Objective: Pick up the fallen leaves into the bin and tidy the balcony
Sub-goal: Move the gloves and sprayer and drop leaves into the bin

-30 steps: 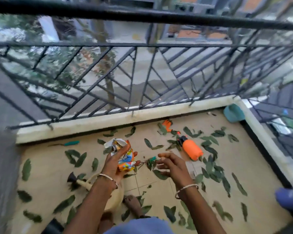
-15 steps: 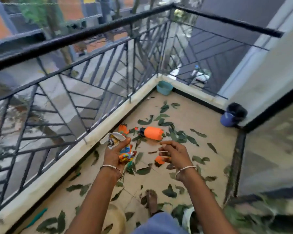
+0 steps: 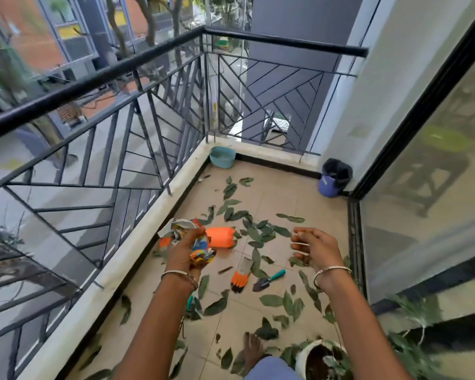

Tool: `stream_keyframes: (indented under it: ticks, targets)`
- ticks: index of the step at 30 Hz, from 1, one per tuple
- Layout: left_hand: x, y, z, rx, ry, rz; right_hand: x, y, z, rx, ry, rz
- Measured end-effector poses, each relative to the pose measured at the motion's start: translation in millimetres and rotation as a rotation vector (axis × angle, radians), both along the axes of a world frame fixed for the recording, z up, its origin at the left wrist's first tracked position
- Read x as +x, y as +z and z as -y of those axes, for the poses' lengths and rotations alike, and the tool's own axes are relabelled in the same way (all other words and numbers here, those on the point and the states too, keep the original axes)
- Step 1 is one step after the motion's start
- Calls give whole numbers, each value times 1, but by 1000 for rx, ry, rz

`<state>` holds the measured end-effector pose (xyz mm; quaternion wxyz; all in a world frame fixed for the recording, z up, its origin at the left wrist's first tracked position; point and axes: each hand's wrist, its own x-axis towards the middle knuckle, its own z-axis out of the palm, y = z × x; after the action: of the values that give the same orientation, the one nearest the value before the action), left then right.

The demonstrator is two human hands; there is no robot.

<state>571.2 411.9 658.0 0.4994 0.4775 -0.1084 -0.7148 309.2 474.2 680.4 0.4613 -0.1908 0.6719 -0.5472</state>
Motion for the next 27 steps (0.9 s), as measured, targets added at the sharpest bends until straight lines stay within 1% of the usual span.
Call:
stream_keyframes:
  ticks: [8, 11, 20, 23, 27]
  targets:
    - [-69, 10, 85, 12, 74, 101, -73, 7, 105, -3, 8, 11]
    - [-92, 13, 115, 7, 107, 82, -97, 8, 137, -9, 20, 23]
    - [-148, 5, 197, 61, 80, 107, -148, -15, 218, 25, -51, 71]
    - [-162, 3, 237, 57, 70, 98, -166, -27, 258, 32, -60, 61]
    - [-170, -12, 302, 101, 119, 76, -183, -44, 329, 41, -57, 59]
